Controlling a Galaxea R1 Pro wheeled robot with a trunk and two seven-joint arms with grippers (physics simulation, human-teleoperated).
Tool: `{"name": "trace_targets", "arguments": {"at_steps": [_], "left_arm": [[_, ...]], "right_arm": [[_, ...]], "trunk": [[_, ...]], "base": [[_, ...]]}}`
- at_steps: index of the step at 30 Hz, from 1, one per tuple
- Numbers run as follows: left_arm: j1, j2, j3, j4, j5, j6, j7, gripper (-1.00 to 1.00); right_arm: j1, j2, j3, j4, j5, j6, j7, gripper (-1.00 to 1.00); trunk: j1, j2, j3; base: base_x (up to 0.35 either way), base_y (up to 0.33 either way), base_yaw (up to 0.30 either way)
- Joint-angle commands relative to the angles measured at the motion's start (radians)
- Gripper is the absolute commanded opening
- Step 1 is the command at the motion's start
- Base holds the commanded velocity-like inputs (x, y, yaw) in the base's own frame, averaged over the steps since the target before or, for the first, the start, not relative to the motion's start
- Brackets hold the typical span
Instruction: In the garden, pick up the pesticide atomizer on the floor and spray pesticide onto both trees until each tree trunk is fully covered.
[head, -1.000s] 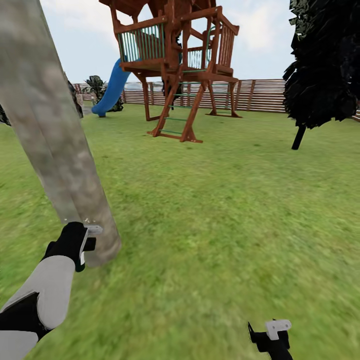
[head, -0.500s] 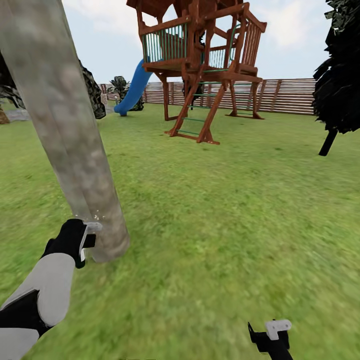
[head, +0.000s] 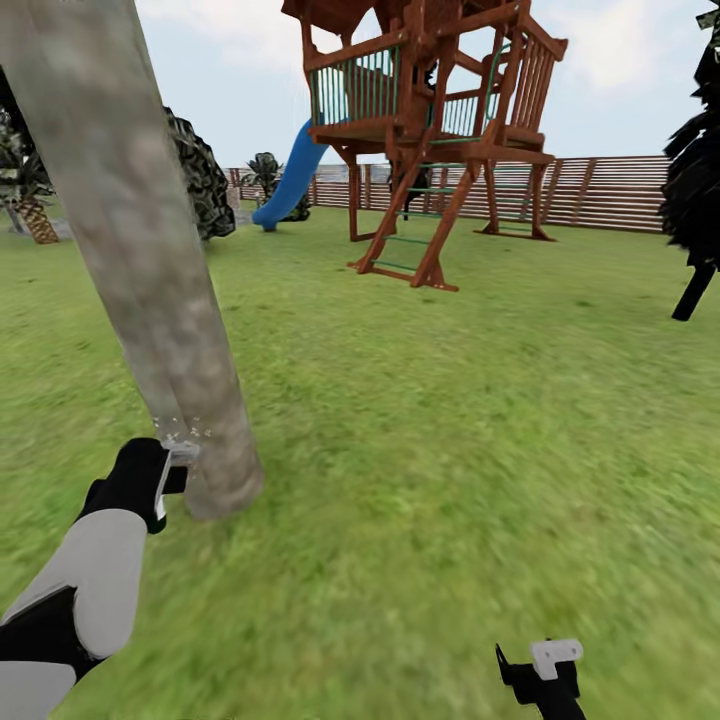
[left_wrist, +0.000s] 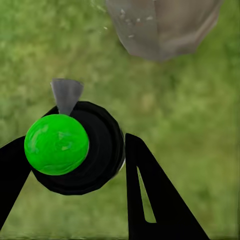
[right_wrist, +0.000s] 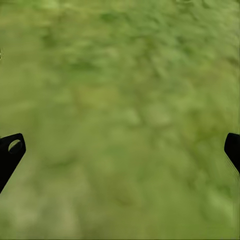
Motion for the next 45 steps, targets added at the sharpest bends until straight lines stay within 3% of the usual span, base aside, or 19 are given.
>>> {"name": "trace_targets", "arguments": {"at_steps": [1, 18, 26, 40, 45], "left_arm": [[-0.001, -0.002, 0.004, -0.001, -0.010, 0.003, -0.007, -1.00], [-0.002, -0.001, 0.007, 0.000, -0.009, 0.004, -0.007, -1.00], [-0.002, -0.001, 0.006, 0.000, -0.009, 0.004, -0.006, -1.00], [-0.002, -0.001, 0.009, -0.001, -0.011, 0.004, -0.006, -1.00], [0.021, 0.011, 0.013, 0.000, -0.013, 0.004, -0.006, -1.00]], "right_arm": [[-0.001, 0.000, -0.008, 0.000, 0.001, -0.004, 0.009, 1.00], [-0.001, 0.000, -0.008, 0.001, 0.002, -0.004, 0.009, 1.00], [0.000, 0.000, -0.007, 0.002, 0.002, -0.004, 0.009, 1.00], [-0.001, 0.000, -0.007, 0.002, 0.003, -0.004, 0.009, 1.00], [-0.001, 0.000, -0.007, 0.002, 0.003, -0.004, 0.010, 1.00]], "trunk": [[0.000, 0.000, -0.001], [0.000, 0.000, -0.001], [0.000, 0.000, -0.001], [0.000, 0.000, -0.001], [0.000, 0.000, -0.001]], "base": [[0.003, -0.274, 0.247], [0.134, -0.248, 0.010], [0.174, -0.228, 0.229], [0.167, -0.231, 0.033], [-0.004, -0.258, 0.268]]}}
